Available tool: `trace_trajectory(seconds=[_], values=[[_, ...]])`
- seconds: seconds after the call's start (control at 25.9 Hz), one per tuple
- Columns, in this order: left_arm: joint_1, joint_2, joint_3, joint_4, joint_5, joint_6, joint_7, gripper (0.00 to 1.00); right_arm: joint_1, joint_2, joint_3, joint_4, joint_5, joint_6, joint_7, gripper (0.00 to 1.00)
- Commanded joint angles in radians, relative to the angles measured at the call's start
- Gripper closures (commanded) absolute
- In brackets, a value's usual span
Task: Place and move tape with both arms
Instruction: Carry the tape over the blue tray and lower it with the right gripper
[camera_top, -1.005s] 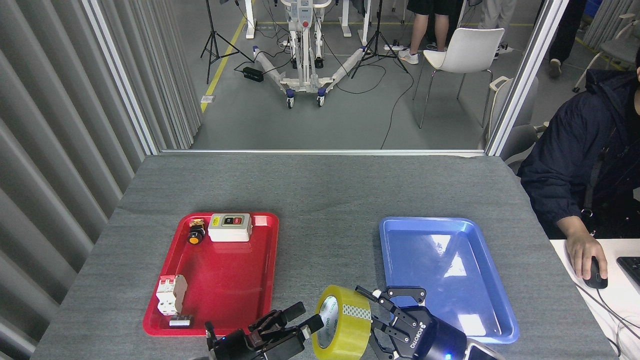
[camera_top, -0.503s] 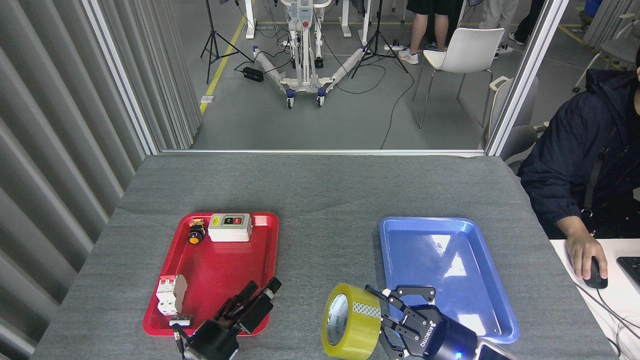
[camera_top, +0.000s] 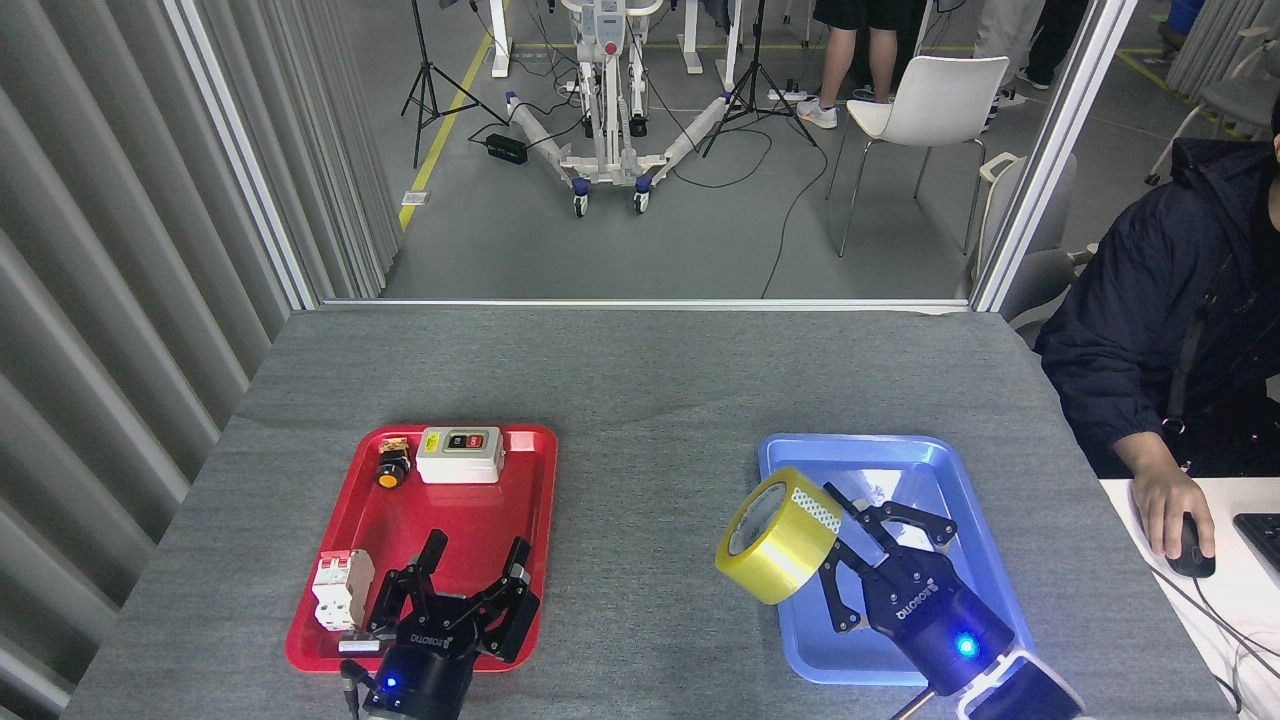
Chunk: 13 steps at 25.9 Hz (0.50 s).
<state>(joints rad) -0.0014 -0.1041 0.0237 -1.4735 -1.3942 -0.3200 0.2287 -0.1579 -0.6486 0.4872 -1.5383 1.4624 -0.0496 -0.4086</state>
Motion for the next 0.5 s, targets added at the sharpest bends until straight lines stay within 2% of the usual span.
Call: trace_trajectory(seconds=[0.0,0.12,0.27,0.39,0.46], values=[[-0.008,-0.002,-0.097,0.022,-0.16,0.162,0.02,0.01,0.07,0.121,-0.225,-0.005,-0.001,-0.049,0.172,0.9],[-0.019,-0.009,-0.103,0.018,-0.163,0.179,0.0,0.01,0.1,0.167,-0.361,-0.011,-0.004,-0.102,0.337,0.9],[-0.02,-0.011,-0.099,0.015,-0.158,0.176,-0.052,0.01,0.098,0.244,-0.472,-0.011,-0.023,-0.13,0.491,0.9],[-0.026,-0.014,-0.093,0.019,-0.157,0.177,-0.074,0.01,0.103,0.248,-0.512,-0.019,-0.083,-0.128,0.629,0.9],[-0.042,-0.016,-0.085,0.024,-0.157,0.179,-0.074,0.01,0.106,0.241,-0.535,-0.028,-0.155,-0.127,0.737,0.9]])
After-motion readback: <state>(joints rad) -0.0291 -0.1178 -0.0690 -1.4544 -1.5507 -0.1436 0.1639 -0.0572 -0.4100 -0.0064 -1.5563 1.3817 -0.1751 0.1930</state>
